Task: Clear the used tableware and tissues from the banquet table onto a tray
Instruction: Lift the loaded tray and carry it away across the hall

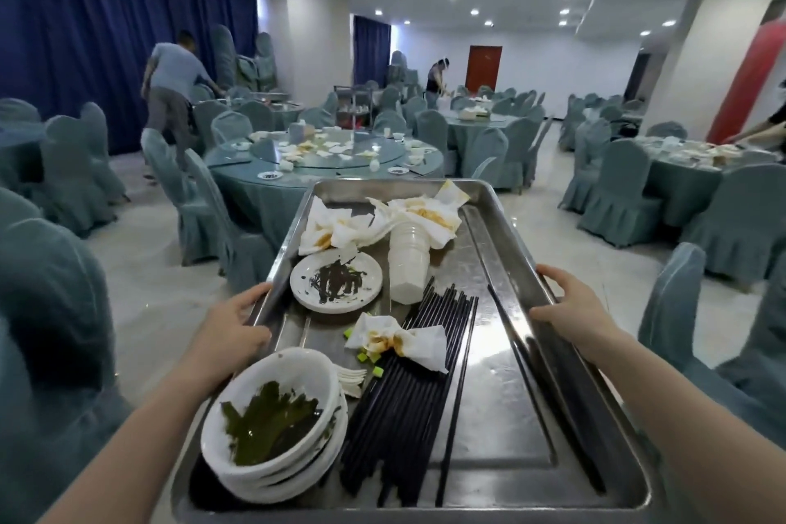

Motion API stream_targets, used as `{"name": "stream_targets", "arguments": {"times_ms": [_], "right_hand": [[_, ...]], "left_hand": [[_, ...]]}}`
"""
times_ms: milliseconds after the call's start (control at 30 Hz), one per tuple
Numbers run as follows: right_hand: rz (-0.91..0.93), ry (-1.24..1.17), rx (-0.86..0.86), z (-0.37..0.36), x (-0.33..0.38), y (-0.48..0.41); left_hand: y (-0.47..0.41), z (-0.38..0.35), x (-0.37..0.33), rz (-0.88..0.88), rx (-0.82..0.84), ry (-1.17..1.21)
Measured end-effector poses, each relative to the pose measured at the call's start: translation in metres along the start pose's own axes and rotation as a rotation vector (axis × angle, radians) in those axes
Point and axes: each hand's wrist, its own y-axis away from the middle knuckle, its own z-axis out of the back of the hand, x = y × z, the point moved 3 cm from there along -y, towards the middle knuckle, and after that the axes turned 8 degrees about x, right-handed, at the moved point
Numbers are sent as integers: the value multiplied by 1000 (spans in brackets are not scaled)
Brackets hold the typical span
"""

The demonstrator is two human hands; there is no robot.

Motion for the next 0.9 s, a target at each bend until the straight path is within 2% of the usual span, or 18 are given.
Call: {"name": "stream_targets", "arguments": {"times_ms": [233, 567, 733, 900], "right_hand": [[-43, 3, -30, 34, -40, -135], [-143, -67, -140, 136, -137, -323], [-162, -50, -183, 190, -181, -440], [-147, -71, -201, 232, -202, -573]], "left_hand": [[-151, -75, -25, -59, 57, 43], [-376, -230, -121, -93, 218, 29], [-479, -315, -169, -129, 229, 53], [-595, -378, -207, -93, 198, 115]]}}
